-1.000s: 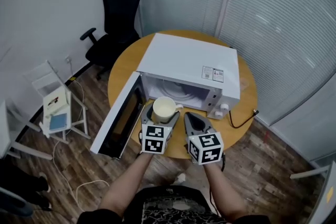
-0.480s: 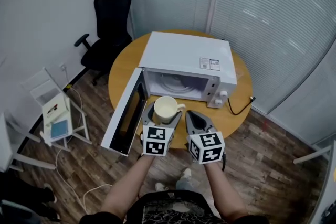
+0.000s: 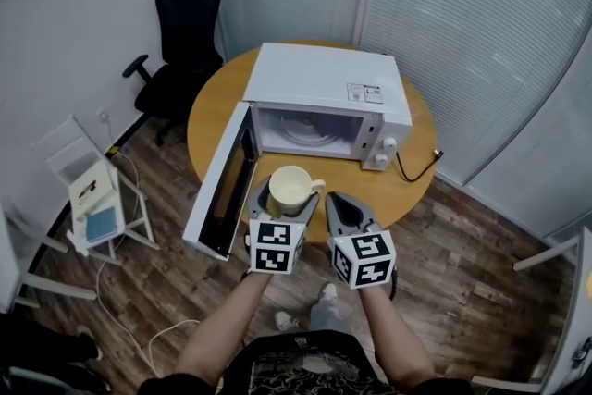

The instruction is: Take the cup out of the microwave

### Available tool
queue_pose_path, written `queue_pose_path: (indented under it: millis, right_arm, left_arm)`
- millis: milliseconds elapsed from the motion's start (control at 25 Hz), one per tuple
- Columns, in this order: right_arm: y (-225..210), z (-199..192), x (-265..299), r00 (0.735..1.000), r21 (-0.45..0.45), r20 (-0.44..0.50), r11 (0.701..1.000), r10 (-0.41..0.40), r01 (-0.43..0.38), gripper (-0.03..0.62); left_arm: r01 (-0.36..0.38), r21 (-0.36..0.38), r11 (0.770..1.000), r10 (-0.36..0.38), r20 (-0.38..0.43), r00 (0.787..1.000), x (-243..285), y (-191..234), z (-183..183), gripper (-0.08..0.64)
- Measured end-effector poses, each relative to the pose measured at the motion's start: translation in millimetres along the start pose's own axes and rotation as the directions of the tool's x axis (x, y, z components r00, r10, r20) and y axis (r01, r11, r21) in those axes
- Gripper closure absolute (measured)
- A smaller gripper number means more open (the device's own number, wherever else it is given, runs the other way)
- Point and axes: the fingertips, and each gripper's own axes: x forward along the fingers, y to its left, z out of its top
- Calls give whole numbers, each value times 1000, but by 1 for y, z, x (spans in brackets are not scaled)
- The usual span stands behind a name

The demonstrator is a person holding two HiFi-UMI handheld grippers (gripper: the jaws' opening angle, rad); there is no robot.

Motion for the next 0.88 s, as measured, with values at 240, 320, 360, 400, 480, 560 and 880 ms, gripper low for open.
queue_pose_path:
  millis: [240,320,360,400,480,560,880]
  right_arm:
    - [5,-5,-8,1000,-11,-4,1000,-25,25,578]
    - [7,-3,-10,1000,-15,-2,999,-29,29,578]
    - [8,-3,-10,999,-17,-1,999,-32,32,578]
    - [8,-2,-10,999,-19,-1,999,-36,36,578]
    - [8,-2,-9,999,-24,-2,999,-39,39,578]
    - [7,-4,-8,999,-27,-5,999,-40,40,578]
    - [5,-5,-7,998,-40,-11,998,-57,56,578]
  left_arm:
    - [13,-1,1000,-13,6,1000,-9,-6,-2,129]
    - [15,-1,1000,-15,9,1000,-12,-5,0,129]
    - [15,-1,1000,-15,10,1000,-13,-5,0,129]
    - [16,0,1000,-16,11,1000,-13,-4,1,129]
    - [15,0,1000,-15,13,1000,-14,-3,1,129]
    - [13,-1,1000,-13,13,1000,-14,-2,0,129]
    - [18,2,1000,-18,18,1000,-14,-2,1,129]
